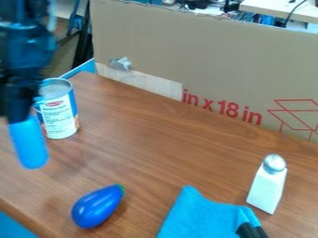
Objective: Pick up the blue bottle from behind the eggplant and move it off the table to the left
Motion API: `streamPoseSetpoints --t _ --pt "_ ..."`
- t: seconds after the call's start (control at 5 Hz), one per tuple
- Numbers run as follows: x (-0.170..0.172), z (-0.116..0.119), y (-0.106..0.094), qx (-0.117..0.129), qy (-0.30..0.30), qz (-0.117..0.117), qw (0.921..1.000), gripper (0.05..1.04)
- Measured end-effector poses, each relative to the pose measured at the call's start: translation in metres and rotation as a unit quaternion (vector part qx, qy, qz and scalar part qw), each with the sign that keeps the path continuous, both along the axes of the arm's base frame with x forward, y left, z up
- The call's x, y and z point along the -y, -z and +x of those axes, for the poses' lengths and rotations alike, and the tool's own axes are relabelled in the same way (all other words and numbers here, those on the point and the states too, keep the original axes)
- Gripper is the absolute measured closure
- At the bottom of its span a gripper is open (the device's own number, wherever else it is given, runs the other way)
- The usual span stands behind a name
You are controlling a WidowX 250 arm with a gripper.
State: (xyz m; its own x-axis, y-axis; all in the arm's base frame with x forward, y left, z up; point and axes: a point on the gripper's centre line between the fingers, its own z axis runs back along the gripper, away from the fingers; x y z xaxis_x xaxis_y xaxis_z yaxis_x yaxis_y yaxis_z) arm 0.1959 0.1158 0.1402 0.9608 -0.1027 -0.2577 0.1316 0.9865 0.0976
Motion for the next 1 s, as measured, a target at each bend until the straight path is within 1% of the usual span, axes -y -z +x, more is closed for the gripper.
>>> streamPoseSetpoints --t 0.2,0.4,0.6,0.8,1.0 --pt "-0.039 -0.012 0.002 -0.007 -0.041 0.030 0.9987 0.730" --pt "-0.067 -0.012 0.004 0.002 -0.067 0.042 0.9969 0.730" --pt "-0.082 -0.008 0.019 -0.011 -0.077 0.048 0.9958 0.730" --pt "-0.086 -0.004 0.035 -0.019 -0.081 0.054 0.9951 0.730" --pt "-0.082 0.002 0.042 -0.024 -0.070 0.055 0.9958 0.730"
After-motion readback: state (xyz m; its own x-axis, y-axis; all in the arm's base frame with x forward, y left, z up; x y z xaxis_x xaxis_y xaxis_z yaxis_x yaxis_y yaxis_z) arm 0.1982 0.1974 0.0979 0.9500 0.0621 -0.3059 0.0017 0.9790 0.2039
